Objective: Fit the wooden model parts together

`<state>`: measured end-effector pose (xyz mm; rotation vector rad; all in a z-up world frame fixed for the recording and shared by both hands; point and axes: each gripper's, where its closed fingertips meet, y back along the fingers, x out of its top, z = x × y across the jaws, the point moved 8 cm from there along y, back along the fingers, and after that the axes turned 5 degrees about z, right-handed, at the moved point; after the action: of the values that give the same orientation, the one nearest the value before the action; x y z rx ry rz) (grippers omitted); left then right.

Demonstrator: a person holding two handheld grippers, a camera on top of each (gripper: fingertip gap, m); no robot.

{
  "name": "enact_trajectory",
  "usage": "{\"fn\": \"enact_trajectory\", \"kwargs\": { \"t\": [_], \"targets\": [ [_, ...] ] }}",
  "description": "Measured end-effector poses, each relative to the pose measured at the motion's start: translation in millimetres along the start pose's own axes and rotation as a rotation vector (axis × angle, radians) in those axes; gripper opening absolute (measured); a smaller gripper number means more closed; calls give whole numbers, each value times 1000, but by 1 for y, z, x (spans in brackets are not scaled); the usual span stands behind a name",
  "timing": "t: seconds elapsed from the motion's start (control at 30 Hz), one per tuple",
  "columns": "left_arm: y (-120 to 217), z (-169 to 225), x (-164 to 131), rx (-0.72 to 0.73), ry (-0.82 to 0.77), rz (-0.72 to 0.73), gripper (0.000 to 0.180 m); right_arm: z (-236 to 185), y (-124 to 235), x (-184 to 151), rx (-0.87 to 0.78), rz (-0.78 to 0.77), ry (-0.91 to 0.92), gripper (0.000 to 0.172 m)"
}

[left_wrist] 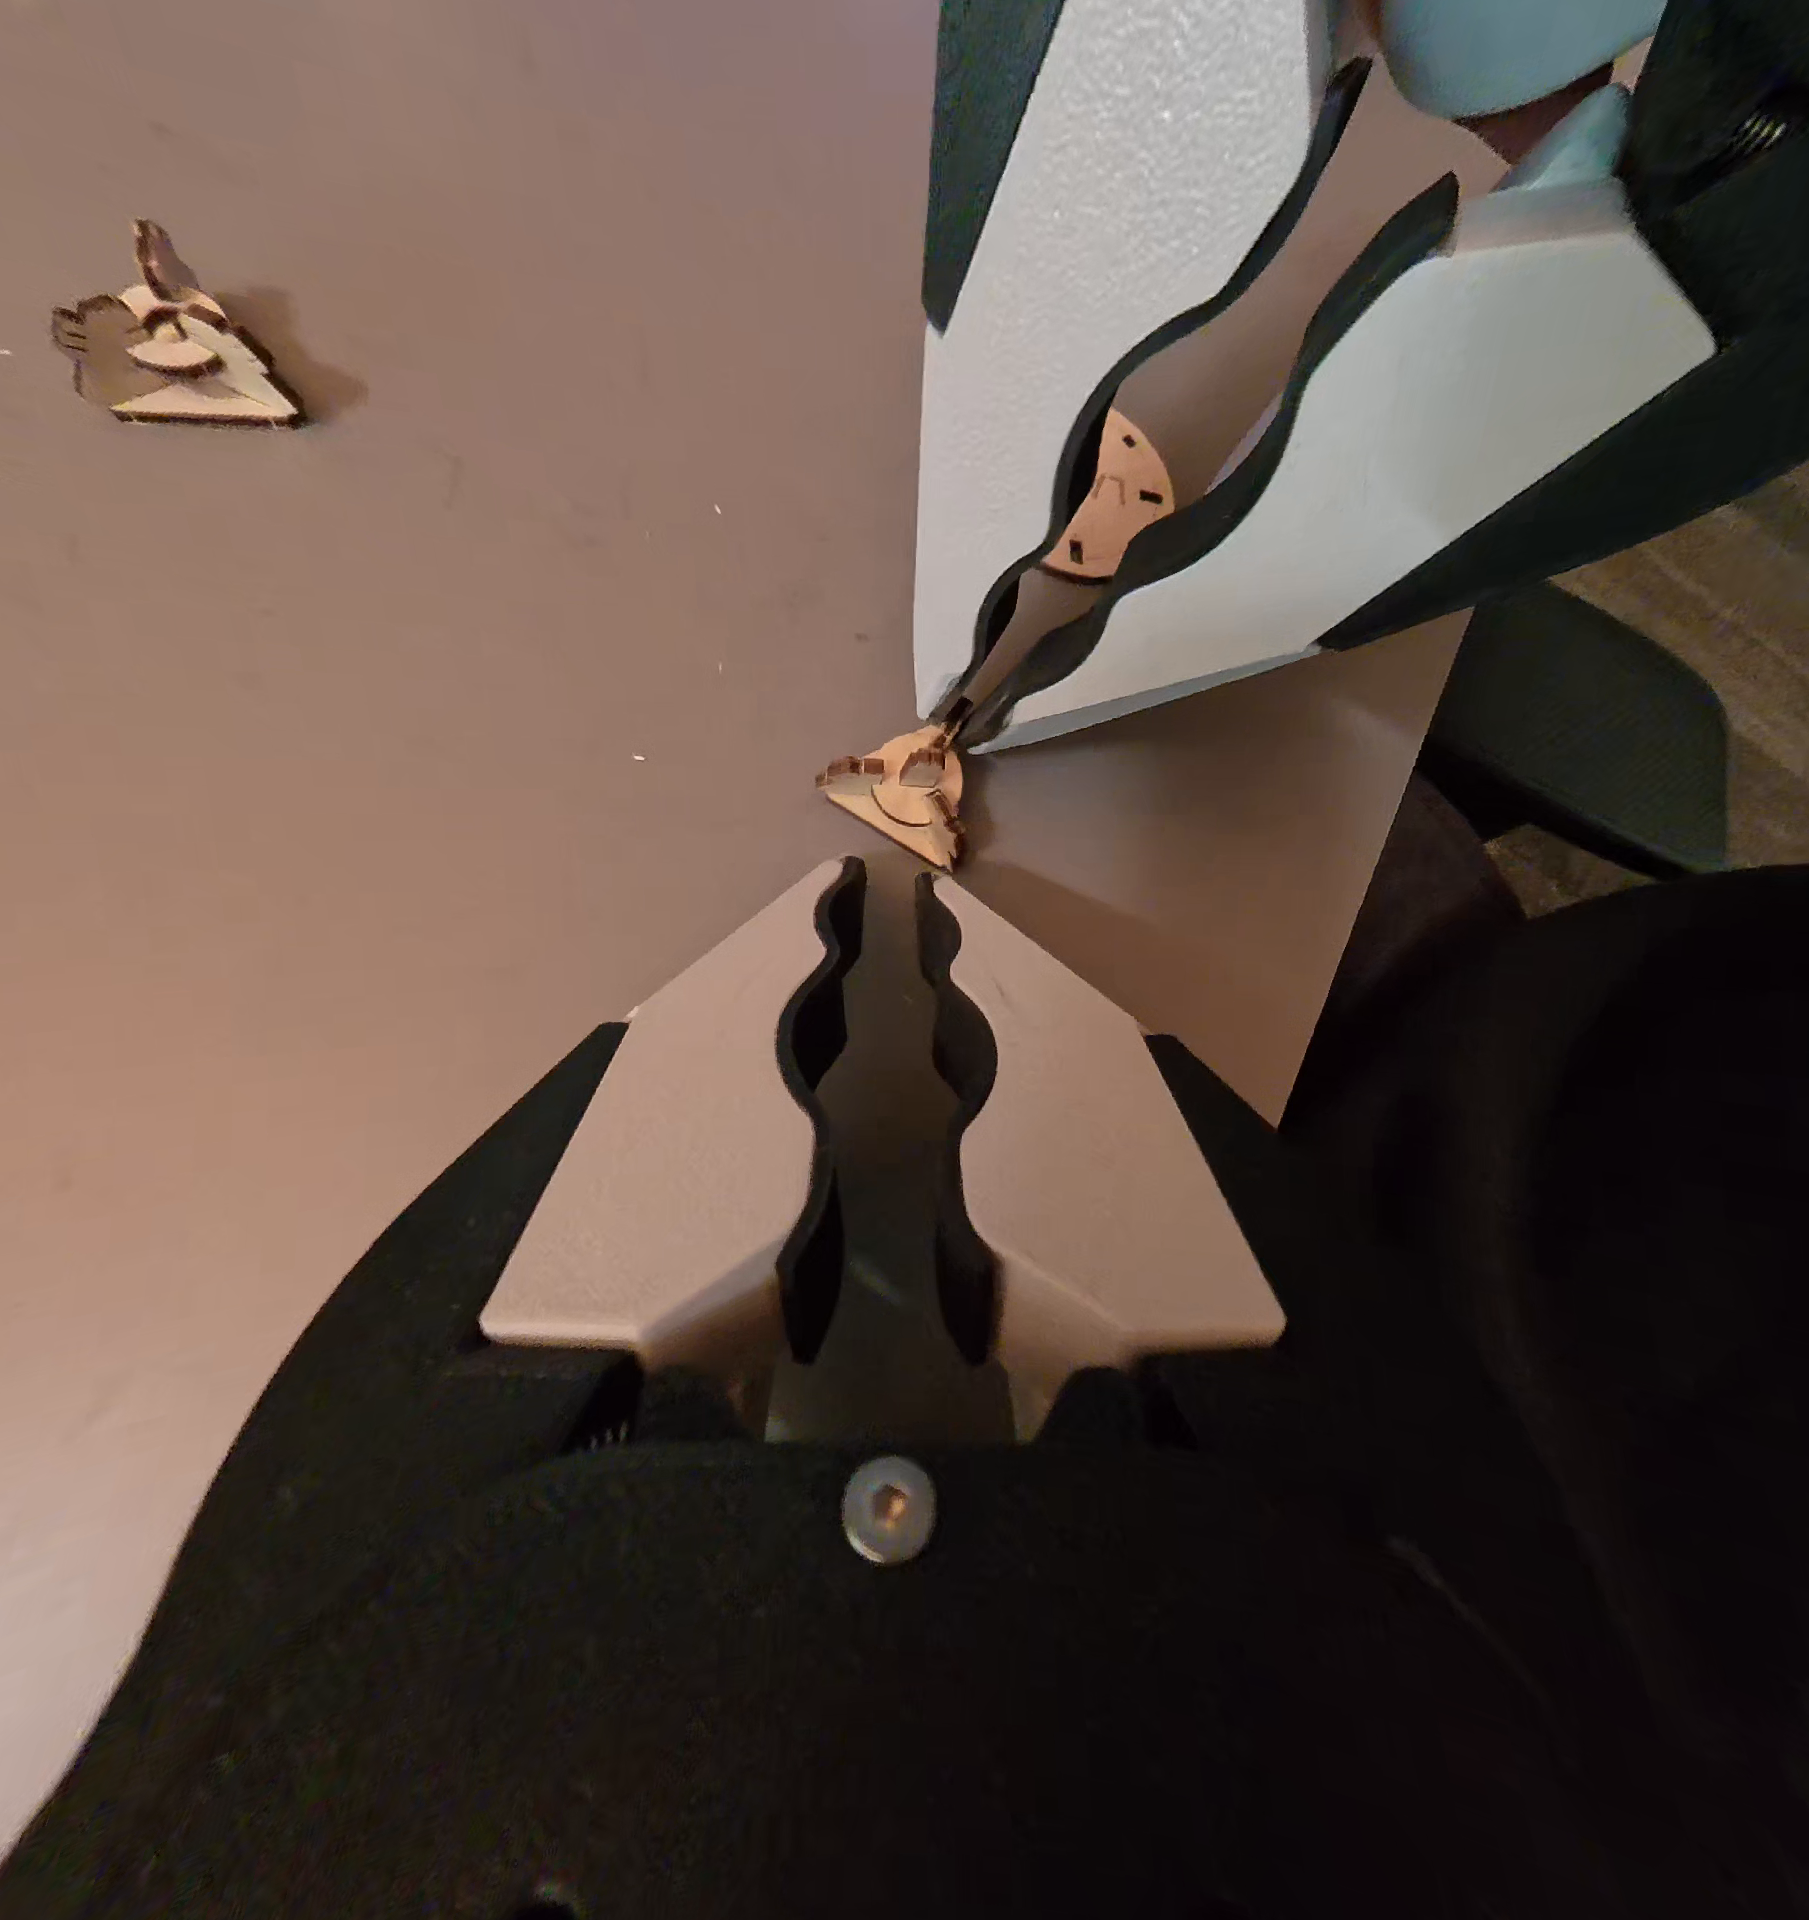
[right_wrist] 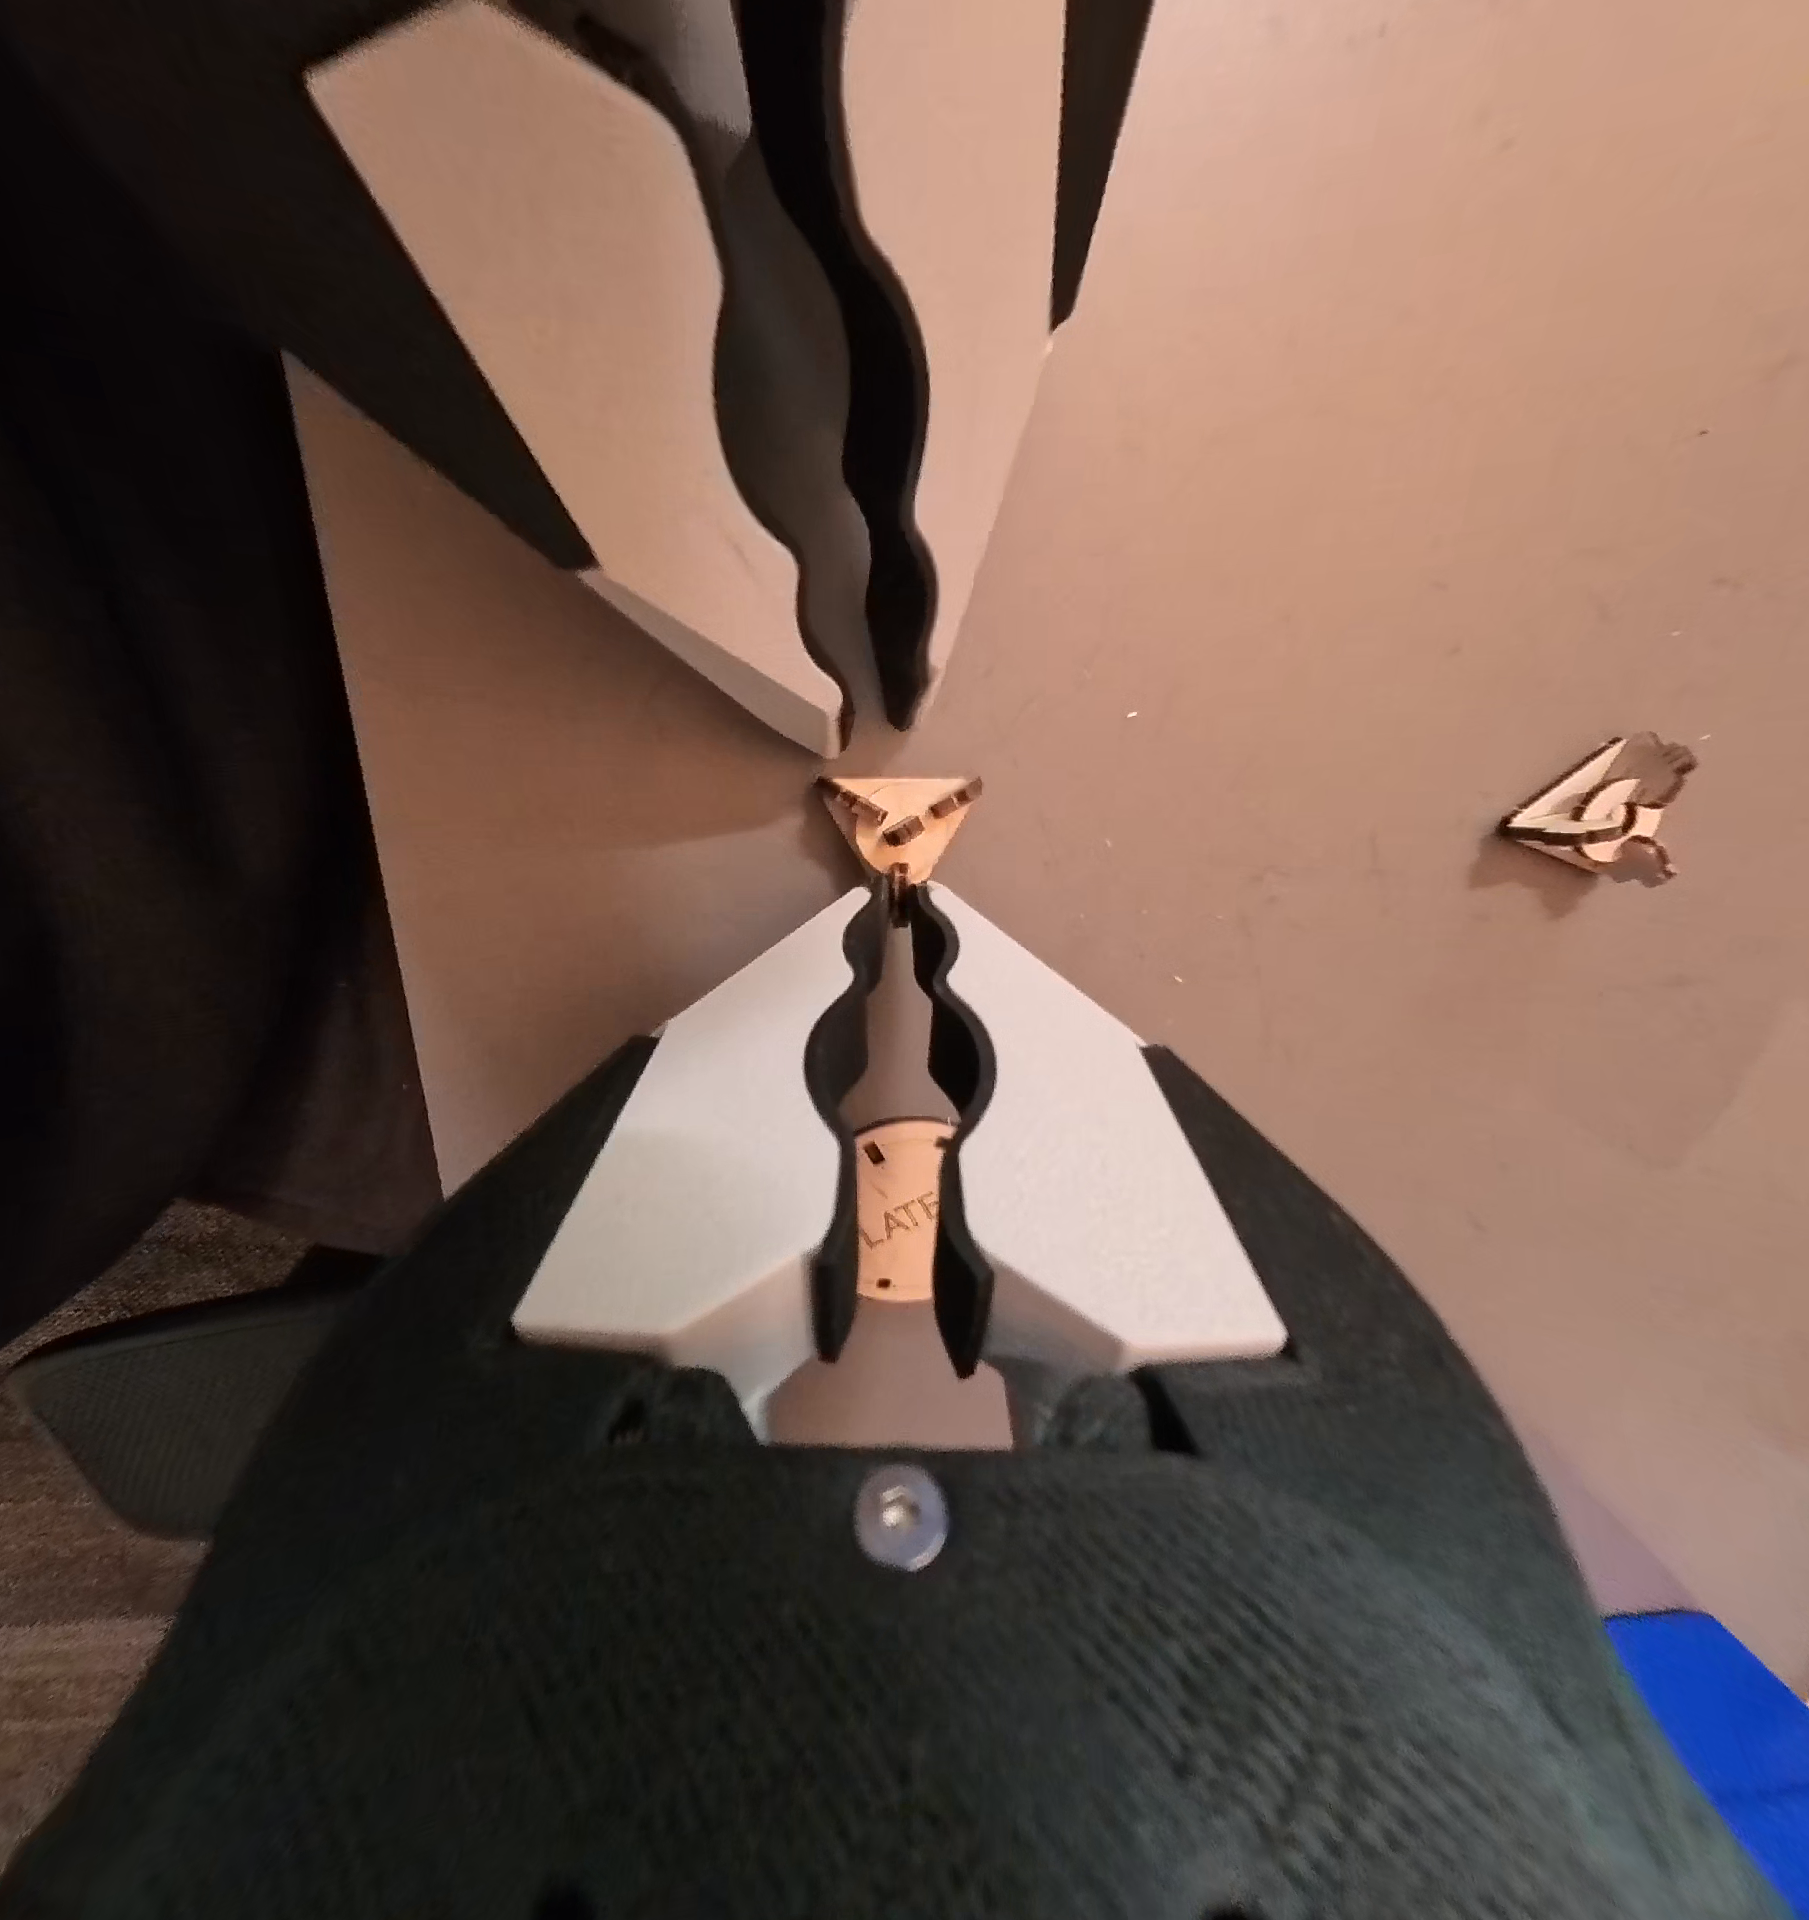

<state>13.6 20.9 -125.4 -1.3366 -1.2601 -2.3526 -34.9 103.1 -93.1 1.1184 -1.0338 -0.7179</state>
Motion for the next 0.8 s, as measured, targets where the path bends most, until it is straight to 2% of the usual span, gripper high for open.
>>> {"fn": "enact_trajectory", "kwargs": {
  "t": [0.53,0.8],
  "targets": [
    [-3,0,1,-19,9,-3,4,-3,-3,5,-7,-3,7,1],
    [-2,-3,2,-36,39,-1,4,-1,-4,3,17,13,-45,1]
  ]
}}
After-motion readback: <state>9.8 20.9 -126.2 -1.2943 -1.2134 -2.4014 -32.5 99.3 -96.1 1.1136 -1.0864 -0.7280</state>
